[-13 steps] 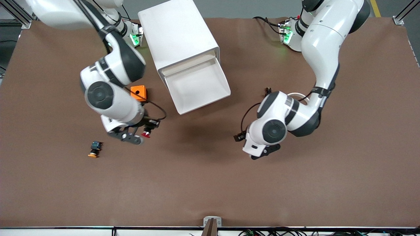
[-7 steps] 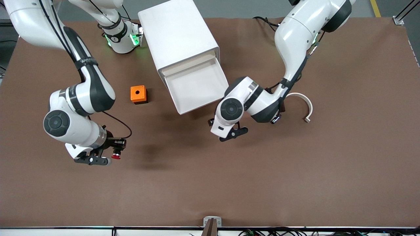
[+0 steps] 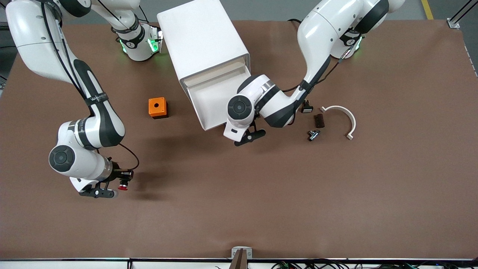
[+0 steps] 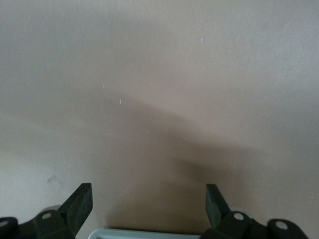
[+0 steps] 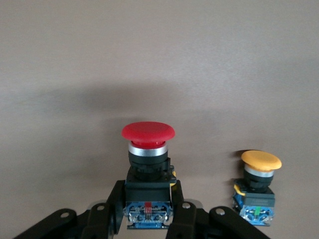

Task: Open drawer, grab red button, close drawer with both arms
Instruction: 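Lower the red button beside the yellow button while the left gripper reaches the drawer, then push the drawer closed with the left gripper while the right gripper releases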

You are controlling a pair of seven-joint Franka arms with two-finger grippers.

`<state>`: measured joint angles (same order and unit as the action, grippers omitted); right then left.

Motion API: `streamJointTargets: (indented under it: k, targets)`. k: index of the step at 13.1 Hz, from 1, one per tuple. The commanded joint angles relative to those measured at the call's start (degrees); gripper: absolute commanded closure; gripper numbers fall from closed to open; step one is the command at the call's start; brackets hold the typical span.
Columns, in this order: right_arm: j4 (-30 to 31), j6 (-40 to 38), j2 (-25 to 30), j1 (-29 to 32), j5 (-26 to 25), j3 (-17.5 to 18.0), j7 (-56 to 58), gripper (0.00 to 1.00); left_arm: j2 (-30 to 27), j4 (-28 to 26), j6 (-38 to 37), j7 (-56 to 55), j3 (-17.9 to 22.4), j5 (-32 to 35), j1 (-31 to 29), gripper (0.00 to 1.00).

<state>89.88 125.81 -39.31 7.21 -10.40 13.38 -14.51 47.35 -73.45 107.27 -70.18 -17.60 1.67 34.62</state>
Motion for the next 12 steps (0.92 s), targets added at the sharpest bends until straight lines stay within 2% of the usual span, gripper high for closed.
streamJointTargets:
  k: [1, 5, 7, 8, 11, 12]
  targets:
    - [2.92, 2.86, 0.37, 1.23, -0.68, -0.02, 0.44, 0.89, -1.29, -0.82, -2.77, -3.81, -0.51, 0.53, 2.63, 0.00]
    - [7.76, 8.57, -0.06, 2.55, -0.68, -0.11, 0.44, 0.87, -1.21, -0.99, -2.86, -11.18, -3.48, 0.18, 5.19, 0.00]
    - [7.77, 8.58, -0.24, 2.90, -0.59, -0.11, 0.44, 0.75, -1.29, -1.08, -2.86, -14.98, -4.81, 0.27, 6.33, 0.00]
    - [7.77, 8.58, -0.50, 2.99, -0.50, -0.11, 0.36, 0.63, -1.21, -1.08, -2.86, -15.16, -5.08, 0.18, 7.03, 0.00]
    - [7.33, 8.32, -0.16, 2.99, -0.42, -0.11, 0.27, 0.09, -1.20, -1.35, -2.95, -15.07, -5.08, 0.27, 8.62, 0.00]
    - [7.15, 8.14, 0.02, 2.99, -0.33, -0.02, 0.27, 0.00, -1.21, -1.35, -2.95, -15.07, -5.08, 0.35, 8.62, 0.00]
